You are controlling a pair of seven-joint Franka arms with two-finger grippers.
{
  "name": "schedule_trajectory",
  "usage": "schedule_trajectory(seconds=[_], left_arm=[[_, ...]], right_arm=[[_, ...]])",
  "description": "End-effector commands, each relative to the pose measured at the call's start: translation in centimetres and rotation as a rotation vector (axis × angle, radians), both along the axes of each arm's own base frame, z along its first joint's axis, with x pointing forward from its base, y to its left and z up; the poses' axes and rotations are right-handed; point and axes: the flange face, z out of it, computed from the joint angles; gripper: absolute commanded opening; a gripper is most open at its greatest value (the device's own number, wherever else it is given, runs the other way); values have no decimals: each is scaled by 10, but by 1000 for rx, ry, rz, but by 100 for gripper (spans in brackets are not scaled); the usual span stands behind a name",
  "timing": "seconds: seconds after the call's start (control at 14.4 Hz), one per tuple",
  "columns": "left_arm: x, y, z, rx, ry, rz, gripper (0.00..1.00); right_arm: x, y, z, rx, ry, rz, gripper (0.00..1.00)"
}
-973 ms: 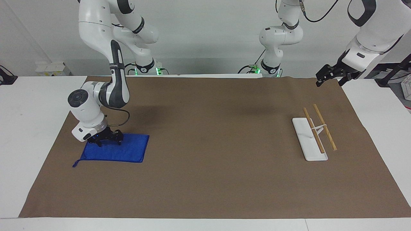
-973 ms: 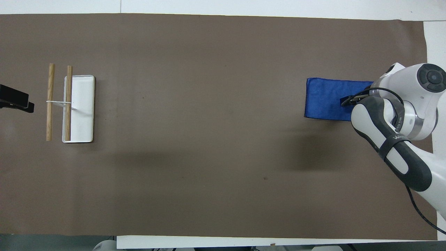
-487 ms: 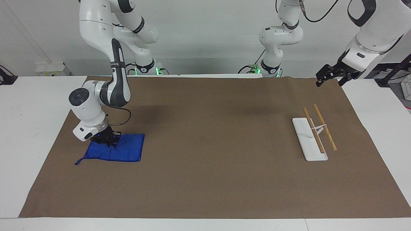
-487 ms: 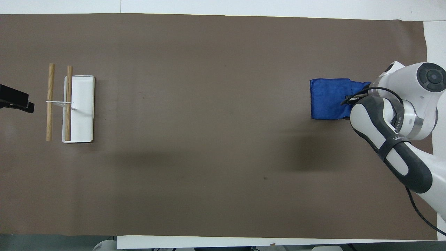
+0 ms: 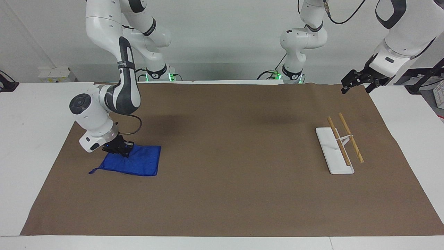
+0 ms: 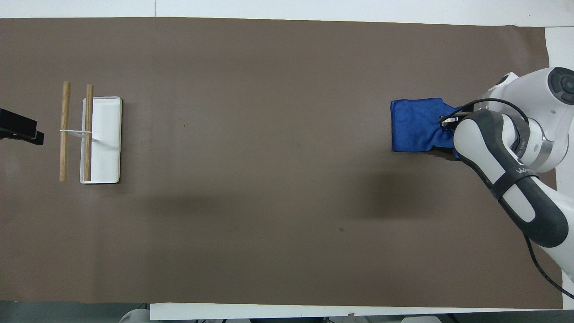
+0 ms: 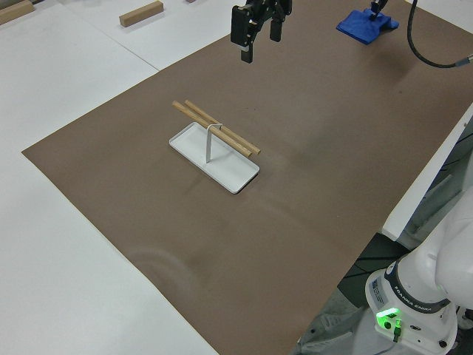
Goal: Right arm passes towel to left arm to hang
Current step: 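Close the right gripper on the blue towel and lift it, then carry the towel toward the rack while the left gripper reaches out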
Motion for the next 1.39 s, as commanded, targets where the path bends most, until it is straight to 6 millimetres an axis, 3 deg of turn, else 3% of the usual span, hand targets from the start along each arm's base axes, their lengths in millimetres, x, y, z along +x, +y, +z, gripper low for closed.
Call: schedule_trajectory(seconds=[0.0, 0.14, 0.28, 0.35, 0.56, 0.9, 1.11, 1.32], left_arm=[[-6, 3, 1, 12, -8, -3, 100], [-6, 3, 1, 13, -3, 2, 100], [-11, 0, -3, 17, 29, 16, 100], [-13, 2, -5, 27, 26, 109, 100], [-18, -13, -20, -39, 23, 382, 100], [-23, -38, -61, -239, 81, 1040, 100], [-31, -57, -83, -314, 121, 1264, 100], [-30, -88, -98, -349, 121, 1399, 100]], right_arm=[[-3, 38, 29, 24, 60, -68, 0], [-5, 86, 58, 27, 98, -193, 0], [-8, 152, 85, 28, 129, -366, 0], [-12, 187, 99, 35, 128, -458, 0], [-25, 267, 132, 166, 174, -689, 0], [-34, 333, 162, 521, 406, -975, 0], [-36, 371, 181, 748, 503, -1113, 0], [-51, 423, 202, 903, 531, -1208, 0]])
